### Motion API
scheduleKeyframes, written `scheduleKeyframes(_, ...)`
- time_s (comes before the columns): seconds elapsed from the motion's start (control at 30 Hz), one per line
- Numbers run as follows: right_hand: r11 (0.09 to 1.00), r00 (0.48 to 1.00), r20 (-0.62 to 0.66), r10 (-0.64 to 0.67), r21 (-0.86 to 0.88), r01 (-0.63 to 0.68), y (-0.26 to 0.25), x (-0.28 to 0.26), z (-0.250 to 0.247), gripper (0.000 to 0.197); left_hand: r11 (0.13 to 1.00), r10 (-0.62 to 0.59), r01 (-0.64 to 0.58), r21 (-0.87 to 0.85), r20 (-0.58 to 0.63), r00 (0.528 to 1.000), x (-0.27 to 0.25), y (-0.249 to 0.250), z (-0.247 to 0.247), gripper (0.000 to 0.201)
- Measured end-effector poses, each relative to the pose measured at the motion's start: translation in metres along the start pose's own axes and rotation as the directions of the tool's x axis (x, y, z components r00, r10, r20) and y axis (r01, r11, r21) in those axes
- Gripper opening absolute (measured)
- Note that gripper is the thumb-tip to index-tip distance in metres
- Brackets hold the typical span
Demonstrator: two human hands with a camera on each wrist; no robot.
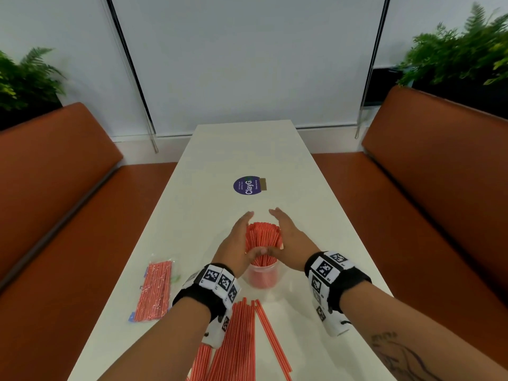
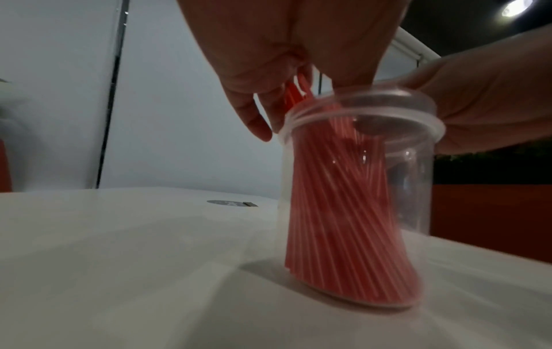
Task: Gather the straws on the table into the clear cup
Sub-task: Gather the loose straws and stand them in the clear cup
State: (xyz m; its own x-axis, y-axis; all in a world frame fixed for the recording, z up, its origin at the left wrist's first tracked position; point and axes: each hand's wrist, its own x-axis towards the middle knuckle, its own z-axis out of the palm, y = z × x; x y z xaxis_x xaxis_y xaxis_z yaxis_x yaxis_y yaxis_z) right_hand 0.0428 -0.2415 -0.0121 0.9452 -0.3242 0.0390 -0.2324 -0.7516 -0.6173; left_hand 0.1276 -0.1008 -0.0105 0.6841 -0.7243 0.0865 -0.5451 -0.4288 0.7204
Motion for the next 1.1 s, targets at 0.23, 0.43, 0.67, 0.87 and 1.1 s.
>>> scheduleKeyframes(0.23, 0.986, 0.989, 0.113, -0.092, -0.13, 0.107, -0.002, -0.001, 0.002, 0.071, 0.984, -0.082, 0.099, -0.148, 0.116, 0.99, -0.003, -0.009, -0.002, 0.083)
scheduleKeyframes(0.43, 0.845, 0.989, 0.046, 0.141, 0.515, -0.144, -0.001, 0.002, -0.003, 0.098, 0.918, -0.154, 0.189, -0.349, 0.124, 0.98, 0.002, -0.006, -0.009, 0.102)
scheduleKeyframes(0.67, 0.996, 0.996, -0.001, -0.085, -0.025, 0.085, 0.007, -0.01, 0.01, 0.059, 0.993, -0.109, 0.108, -0.046, -0.009, 0.994, 0.002, -0.007, -0.006, 0.048)
scheduleKeyframes(0.87, 0.937, 0.997, -0.016, -0.077, -0.344, 0.067, -0.003, -0.003, -0.005, 0.059, 0.965, -0.009, 0.012, 0.262, -0.014, 1.0, 0.002, 0.009, -0.008, 0.064)
scheduleKeyframes(1.1, 0.924, 0.997, -0.067, -0.046, -0.381, 0.017, -0.025, -0.02, -0.018, 0.06, 0.89, 0.034, -0.034, 0.454, 0.008, 0.999, -0.007, 0.022, -0.027, 0.055)
